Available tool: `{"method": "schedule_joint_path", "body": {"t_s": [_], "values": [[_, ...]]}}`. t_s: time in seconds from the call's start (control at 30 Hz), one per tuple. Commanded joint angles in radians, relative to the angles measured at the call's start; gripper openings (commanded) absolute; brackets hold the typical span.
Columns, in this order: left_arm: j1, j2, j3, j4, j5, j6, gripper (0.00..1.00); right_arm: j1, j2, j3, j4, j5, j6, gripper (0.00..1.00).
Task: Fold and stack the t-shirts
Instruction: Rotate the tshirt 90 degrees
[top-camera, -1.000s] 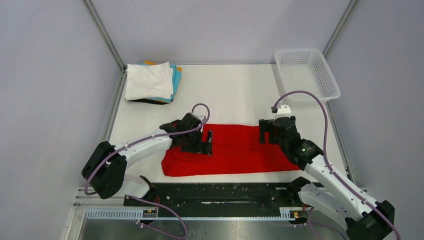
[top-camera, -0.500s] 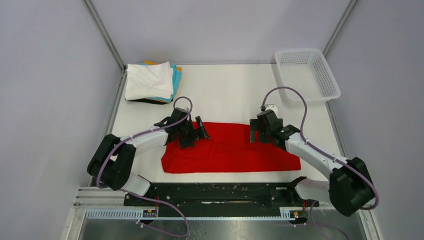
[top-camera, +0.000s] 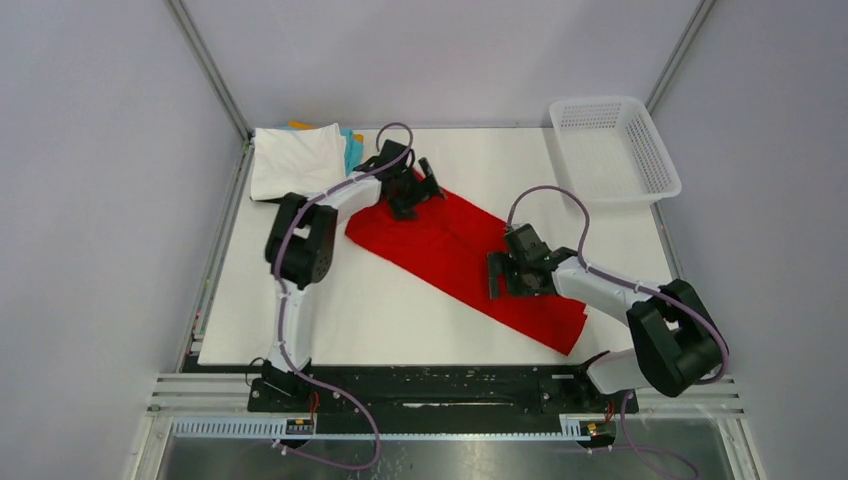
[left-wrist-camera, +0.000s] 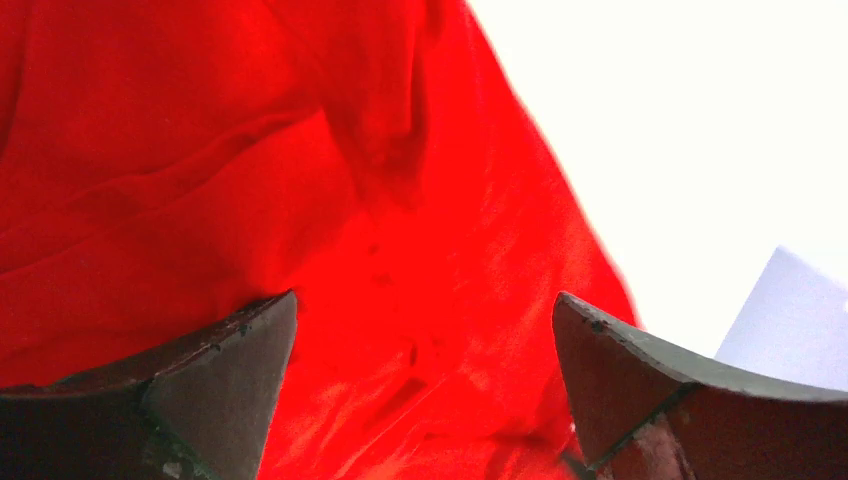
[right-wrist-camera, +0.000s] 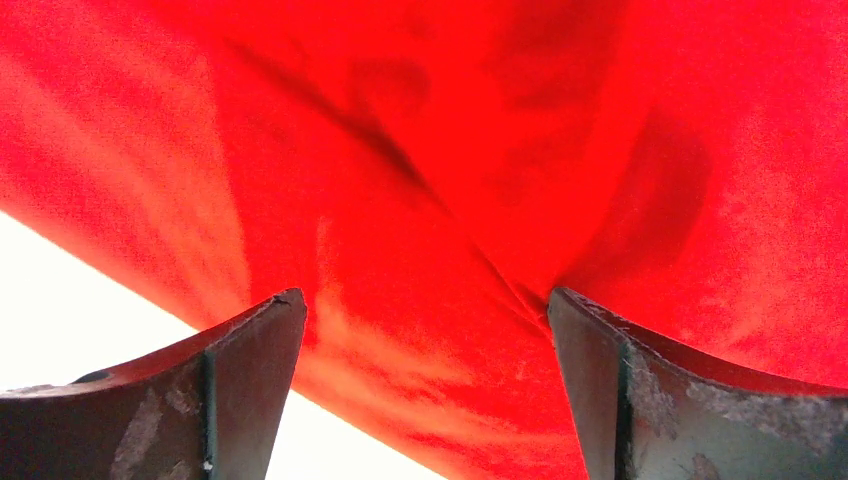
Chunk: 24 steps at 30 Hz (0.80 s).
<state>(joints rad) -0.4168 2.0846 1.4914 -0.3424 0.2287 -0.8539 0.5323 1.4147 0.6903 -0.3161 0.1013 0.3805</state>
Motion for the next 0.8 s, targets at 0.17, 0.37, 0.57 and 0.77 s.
{"method": "schedule_joint_path", "body": {"t_s": [0.17, 0.37, 0.57, 0.77], "values": [[-0.023, 0.556, 0.734, 0.218, 0.229, -0.195, 0.99, 0.255, -0.024, -0.092, 0.197, -0.438, 0.094, 0.99], [-0.063, 0.816, 1.061, 0.623, 0.234, -0.386, 0.99, 0.365, 0.085, 0.019, 0.384, -0.470, 0.113, 0.99], [-0.060, 0.679, 0.930, 0.584, 0.196, -0.215, 0.99, 0.365, -0.108, -0.018, 0.322, -0.279, 0.032, 1.00], [-0.031, 0.476, 0.918, 0.416, 0.239, -0.101, 0.99, 0.363, -0.357, -0.056, 0.032, -0.021, 0.008, 0.99]]}}
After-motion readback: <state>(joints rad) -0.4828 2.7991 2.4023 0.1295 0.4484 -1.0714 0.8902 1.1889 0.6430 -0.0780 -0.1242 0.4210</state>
